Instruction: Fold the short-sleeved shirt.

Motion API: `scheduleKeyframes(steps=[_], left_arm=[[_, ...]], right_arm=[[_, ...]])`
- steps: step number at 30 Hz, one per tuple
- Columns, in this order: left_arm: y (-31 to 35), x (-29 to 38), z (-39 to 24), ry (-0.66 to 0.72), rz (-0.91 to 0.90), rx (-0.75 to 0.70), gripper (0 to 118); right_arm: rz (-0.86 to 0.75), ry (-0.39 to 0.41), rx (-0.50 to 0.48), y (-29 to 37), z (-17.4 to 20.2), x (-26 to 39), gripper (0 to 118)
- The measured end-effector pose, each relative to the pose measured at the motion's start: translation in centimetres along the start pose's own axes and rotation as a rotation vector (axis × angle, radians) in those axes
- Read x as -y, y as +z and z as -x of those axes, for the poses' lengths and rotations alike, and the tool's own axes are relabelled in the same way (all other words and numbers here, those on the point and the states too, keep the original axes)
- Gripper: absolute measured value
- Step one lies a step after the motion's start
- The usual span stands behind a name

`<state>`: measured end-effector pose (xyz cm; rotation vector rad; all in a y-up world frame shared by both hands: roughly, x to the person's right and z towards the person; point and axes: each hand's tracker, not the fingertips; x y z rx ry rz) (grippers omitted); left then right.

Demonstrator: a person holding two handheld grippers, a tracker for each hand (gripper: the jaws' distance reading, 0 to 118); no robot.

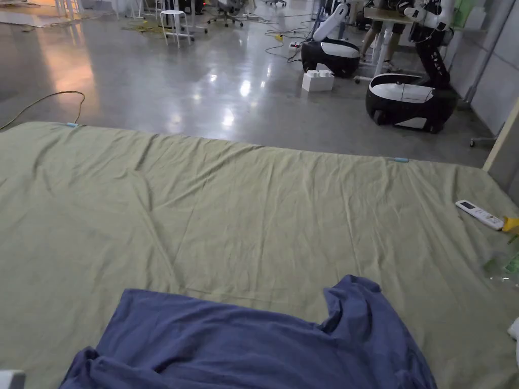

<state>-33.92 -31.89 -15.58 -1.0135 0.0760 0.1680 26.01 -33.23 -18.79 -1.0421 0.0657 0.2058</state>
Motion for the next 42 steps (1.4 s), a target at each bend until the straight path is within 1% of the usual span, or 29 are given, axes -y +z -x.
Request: scheduleKeyframes(steps=[1, 4, 7, 8, 10, 11, 12, 14, 15, 16, 17, 18, 19, 20, 21, 22, 25, 27, 29, 32, 33, 34, 35, 36, 38, 40, 42], left_arm=[[-0.8, 0.6, -0.1, -0.016, 0.016, -0.015, 6], [-3.9, 1.3, 0.5, 0.004, 0.049, -0.020, 6], [-4.6, 1.2, 0.3, -0.002, 0.053, -0.043, 6], [-4.6, 1.1, 0.2, -0.025, 0.059, -0.053, 6], [-4.6, 1.1, 0.1, -0.055, 0.064, -0.062, 6], [-4.5, 1.1, 0.0, -0.055, 0.063, -0.060, 6], [-4.4, 1.1, 0.1, -0.056, 0.062, -0.058, 6], [-4.0, 0.7, 0.3, -0.042, 0.062, -0.052, 6], [-3.5, 0.4, 0.0, -0.036, 0.057, -0.054, 8], [-3.1, 0.1, -0.3, -0.046, 0.033, -0.055, 16], [-2.6, -0.3, -0.7, -0.075, -0.016, -0.053, 24], [-2.1, -0.7, -1.2, -0.096, -0.055, -0.048, 33], [-1.5, -1.4, -1.9, -0.111, -0.100, -0.042, 41], [-0.9, -2.1, -2.7, -0.125, -0.154, -0.039, 47], [-0.4, -2.7, -3.4, -0.132, -0.201, -0.038, 50], [0.1, -3.4, -4.1, -0.136, -0.249, -0.038, 50], [1.7, -5.6, -6.4, -0.131, -0.392, -0.021, 50], [2.7, -6.7, -7.8, -0.120, -0.491, -0.032, 50], [3.8, -7.5, -9.2, -0.111, -0.594, -0.032, 50], [5.1, -8.0, -10.8, -0.105, -0.721, -0.029, 49], [5.5, -8.1, -11.3, -0.097, -0.750, -0.041, 47], [5.9, -8.2, -11.7, -0.098, -0.777, -0.049, 40], [6.1, -8.2, -12.1, -0.105, -0.800, -0.064, 29], [6.3, -8.2, -12.4, -0.110, -0.816, -0.090, 16], [6.8, -7.9, -12.8, -0.118, -0.845, -0.072, 7], [7.4, -7.6, -13.0, -0.108, -0.894, -0.075, 3], [7.8, -7.5, -13.2, -0.111, -0.907, -0.098, 2]], right_arm=[[0.012, 0.006, 0.007, -0.7, 0.3, 0.5, 5], [0.014, 0.000, 0.019, -2.1, 0.7, 1.2, 5], [0.001, 0.008, 0.039, -2.4, 1.2, 1.1, 5], [0.005, 0.013, 0.043, -2.5, 1.3, 0.9, 6], [-0.006, 0.021, 0.058, -2.6, 1.4, 1.0, 10], [-0.001, 0.025, 0.061, -2.5, 1.4, 0.8, 10], [0.001, 0.022, 0.067, -2.3, 1.5, 0.6, 13], [-0.027, 0.014, 0.115, -1.4, 1.6, 0.3, 33], [-0.057, 0.006, 0.123, -0.8, 1.5, -0.2, 42], [-0.094, -0.008, 0.130, -0.2, 1.6, -0.7, 56], [-0.152, -0.031, 0.130, 0.5, 1.7, -1.3, 66], [-0.203, -0.044, 0.122, 1.2, 1.8, -1.9, 69], [-0.262, -0.054, 0.111, 1.9, 2.1, -2.7, 69], [-0.327, -0.066, 0.107, 2.6, 2.4, -3.5, 70], [-0.386, -0.071, 0.104, 3.2, 2.9, -4.3, 74], [-0.441, -0.077, 0.103, 3.8, 3.3, -5.1, 77], [-0.606, -0.094, 0.088, 5.7, 4.9, -7.3, 77], [-0.690, -0.102, 0.092, 6.8, 6.1, -8.6, 75], [-0.792, -0.107, 0.090, 7.9, 7.2, -9.5, 61], [-0.882, -0.116, 0.100, 9.0, 8.8, -10.8, 51], [-0.924, -0.106, 0.106, 9.4, 9.2, -11.1, 40], [-0.926, -0.097, 0.098, 9.4, 9.6, -11.5, 23], [-0.923, -0.107, 0.091, 9.4, 9.9, -11.7, 15], [-0.946, -0.107, 0.086, 9.6, 10.2, -11.7, 11], [-0.962, -0.101, 0.092, 9.7, 10.8, -12.0, 4], [-1.008, -0.092, 0.113, 10.0, 11.1, -12.0, 2], [-1.004, -0.108, 0.105, 9.9, 11.2, -12.0, 1]])
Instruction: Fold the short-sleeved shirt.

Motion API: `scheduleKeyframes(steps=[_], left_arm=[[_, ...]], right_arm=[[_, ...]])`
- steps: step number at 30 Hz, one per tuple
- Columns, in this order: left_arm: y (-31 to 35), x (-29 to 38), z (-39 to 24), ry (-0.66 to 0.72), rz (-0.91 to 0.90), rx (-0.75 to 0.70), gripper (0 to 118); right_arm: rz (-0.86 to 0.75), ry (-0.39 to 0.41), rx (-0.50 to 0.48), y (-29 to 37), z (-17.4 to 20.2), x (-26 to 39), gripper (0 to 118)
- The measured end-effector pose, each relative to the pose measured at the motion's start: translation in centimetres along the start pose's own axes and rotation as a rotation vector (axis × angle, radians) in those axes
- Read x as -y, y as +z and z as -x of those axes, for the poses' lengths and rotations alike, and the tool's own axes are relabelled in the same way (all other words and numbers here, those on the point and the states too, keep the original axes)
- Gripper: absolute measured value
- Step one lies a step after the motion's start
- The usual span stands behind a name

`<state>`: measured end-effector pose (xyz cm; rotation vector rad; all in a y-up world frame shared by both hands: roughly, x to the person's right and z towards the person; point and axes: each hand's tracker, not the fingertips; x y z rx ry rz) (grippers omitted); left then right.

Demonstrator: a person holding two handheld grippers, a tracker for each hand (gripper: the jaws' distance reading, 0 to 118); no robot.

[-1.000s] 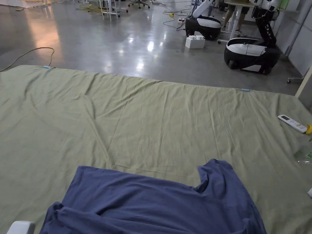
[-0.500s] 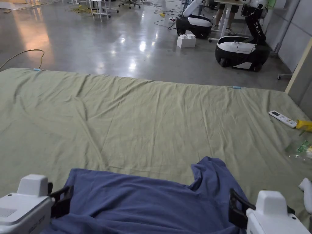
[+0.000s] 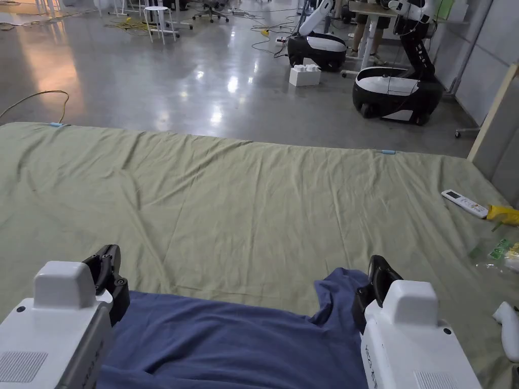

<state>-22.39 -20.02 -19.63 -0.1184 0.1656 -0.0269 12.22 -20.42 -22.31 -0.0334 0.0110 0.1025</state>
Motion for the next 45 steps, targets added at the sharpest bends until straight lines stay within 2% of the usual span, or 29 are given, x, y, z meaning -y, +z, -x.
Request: scheduleKeyframes(steps=[1, 4, 9, 17, 24, 26, 28, 29, 36, 38, 41, 43, 45], left_arm=[[0.0, -0.1, 0.1, -0.002, 0.002, -0.007, 2], [-0.3, -0.1, 1.0, 0.017, 0.002, -0.008, 2], [-3.4, 1.5, 3.7, 0.039, 0.119, -0.009, 2], [-14.0, 6.0, 9.2, 0.119, 0.490, 0.023, 2], [-22.8, 9.1, 10.1, 0.119, 0.756, 0.094, 4], [-24.9, 9.9, 9.7, 0.113, 0.855, 0.121, 30], [-26.4, 11.0, 9.4, 0.103, 0.917, 0.123, 66], [-26.9, 11.5, 9.1, 0.091, 0.940, 0.105, 69], [-29.2, 14.1, 8.1, -0.009, 0.985, 0.086, 69], [-28.7, 14.2, 7.4, -0.045, 0.968, 0.061, 65], [-27.8, 14.6, 6.0, -0.120, 0.932, 0.085, 41], [-27.5, 14.7, 5.6, -0.103, 0.933, 0.094, 19], [-27.3, 14.4, 5.5, -0.095, 0.933, 0.100, 8]], right_arm=[[-0.029, 0.026, 0.019, 0.0, 0.0, -0.2, 1], [-0.010, -0.009, 0.017, -0.2, -0.1, -0.1, 1], [0.006, 0.003, 0.026, -0.8, -0.6, 0.4, 1], [0.057, 0.030, 0.022, -2.2, -1.0, 1.2, 1], [0.127, 0.055, 0.024, -3.7, -1.0, 2.7, 1], [0.146, 0.063, 0.031, -4.0, -1.1, 3.1, 1], [0.166, 0.071, 0.035, -4.3, -1.3, 3.6, 1], [0.178, 0.072, 0.038, -4.4, -1.4, 3.8, 1], [0.245, 0.082, 0.060, -4.8, -2.2, 5.1, 1], [0.268, 0.073, 0.061, -5.0, -2.5, 5.6, 1], [0.293, 0.060, 0.062, -5.5, -2.9, 6.3, 1], [0.312, 0.043, 0.067, -5.9, -3.4, 6.5, 1], [0.331, 0.026, 0.071, -6.5, -4.2, 6.7, 1]])
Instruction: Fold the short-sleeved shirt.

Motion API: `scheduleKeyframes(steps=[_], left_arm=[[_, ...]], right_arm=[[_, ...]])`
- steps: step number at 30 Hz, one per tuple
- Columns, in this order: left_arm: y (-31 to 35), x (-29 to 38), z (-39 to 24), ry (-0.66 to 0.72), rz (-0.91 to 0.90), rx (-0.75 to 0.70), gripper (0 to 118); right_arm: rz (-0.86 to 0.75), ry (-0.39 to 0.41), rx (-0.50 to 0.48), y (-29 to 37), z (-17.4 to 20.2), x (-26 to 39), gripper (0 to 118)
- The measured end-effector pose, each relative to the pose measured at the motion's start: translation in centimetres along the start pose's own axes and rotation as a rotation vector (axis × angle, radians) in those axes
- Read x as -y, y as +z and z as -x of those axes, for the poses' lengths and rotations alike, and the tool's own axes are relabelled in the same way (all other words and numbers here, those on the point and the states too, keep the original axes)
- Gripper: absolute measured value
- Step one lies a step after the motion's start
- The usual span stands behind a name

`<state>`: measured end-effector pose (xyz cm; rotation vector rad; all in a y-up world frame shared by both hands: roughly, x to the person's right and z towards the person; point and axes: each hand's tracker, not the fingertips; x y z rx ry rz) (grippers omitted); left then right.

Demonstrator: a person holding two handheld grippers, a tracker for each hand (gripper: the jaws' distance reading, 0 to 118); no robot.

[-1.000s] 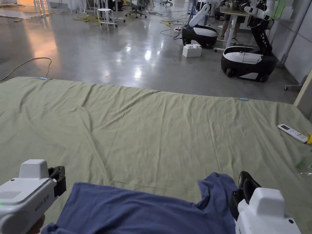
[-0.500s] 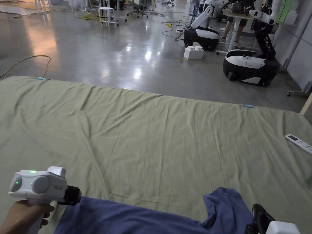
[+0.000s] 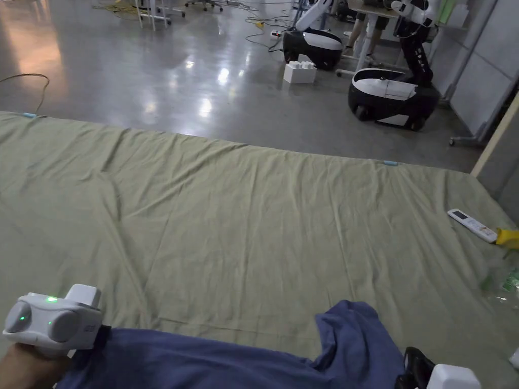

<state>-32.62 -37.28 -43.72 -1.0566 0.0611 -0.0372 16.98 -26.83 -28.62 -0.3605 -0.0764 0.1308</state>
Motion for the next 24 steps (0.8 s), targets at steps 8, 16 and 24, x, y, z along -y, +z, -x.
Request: scheduleKeyframes(steps=[8, 16, 24], left_arm=[[4.5, 0.2, 0.4, 0.040, -0.100, 0.030, 5], [8.8, 0.8, 0.6, 0.069, -0.184, 0.043, 5], [9.4, 1.6, -0.1, 0.078, -0.185, 0.041, 5]], right_arm=[[0.356, -0.034, -0.094, -8.3, -4.9, -0.7, 16], [0.632, 0.032, -0.094, -17.9, -5.6, 1.4, 71], [0.724, 0.034, -0.101, -21.0, -4.5, 3.8, 66]])
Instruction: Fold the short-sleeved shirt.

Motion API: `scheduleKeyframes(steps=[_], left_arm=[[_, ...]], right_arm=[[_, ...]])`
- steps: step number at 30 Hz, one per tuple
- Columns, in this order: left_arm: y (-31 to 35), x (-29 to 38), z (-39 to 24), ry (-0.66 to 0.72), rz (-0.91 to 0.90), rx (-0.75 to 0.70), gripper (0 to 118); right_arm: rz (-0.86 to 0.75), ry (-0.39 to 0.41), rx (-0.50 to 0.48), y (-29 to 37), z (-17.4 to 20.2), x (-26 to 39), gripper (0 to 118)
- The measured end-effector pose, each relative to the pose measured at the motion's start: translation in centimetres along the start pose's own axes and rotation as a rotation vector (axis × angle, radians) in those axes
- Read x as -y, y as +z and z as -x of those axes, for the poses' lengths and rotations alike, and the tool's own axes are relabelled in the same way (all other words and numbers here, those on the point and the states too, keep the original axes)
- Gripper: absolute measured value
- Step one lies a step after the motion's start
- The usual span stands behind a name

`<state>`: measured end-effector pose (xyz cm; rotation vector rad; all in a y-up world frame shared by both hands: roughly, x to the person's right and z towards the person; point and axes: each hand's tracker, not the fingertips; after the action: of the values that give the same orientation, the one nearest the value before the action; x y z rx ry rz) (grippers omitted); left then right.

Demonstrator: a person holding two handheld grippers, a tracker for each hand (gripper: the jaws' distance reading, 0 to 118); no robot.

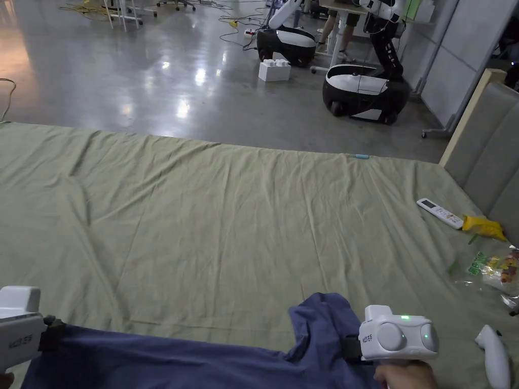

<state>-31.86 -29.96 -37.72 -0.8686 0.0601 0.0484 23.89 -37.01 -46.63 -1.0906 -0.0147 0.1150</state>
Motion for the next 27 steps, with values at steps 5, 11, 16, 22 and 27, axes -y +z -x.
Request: scheduleKeyframes(steps=[5, 11, 16, 22, 27], left_arm=[[0.1, 0.2, -0.2, -0.010, -0.001, -0.002, 5], [1.3, 0.4, 0.0, 0.001, -0.013, 0.007, 5], [2.9, 0.7, 0.9, 0.014, -0.038, 0.022, 5], [6.4, 1.9, 1.9, 0.023, -0.076, 0.052, 5], [9.8, 3.8, 3.0, 0.026, -0.111, 0.072, 5]], right_arm=[[-0.034, 0.022, -0.004, 0.4, 0.1, 0.2, 4], [-0.091, 0.000, -0.034, 2.8, -0.1, 0.8, 2], [-0.185, 0.003, -0.072, 8.0, -0.5, 1.8, 2], [-0.272, -0.007, -0.099, 14.3, -1.5, 3.9, 2], [-0.309, 0.020, -0.113, 18.5, -2.3, 6.8, 2]])
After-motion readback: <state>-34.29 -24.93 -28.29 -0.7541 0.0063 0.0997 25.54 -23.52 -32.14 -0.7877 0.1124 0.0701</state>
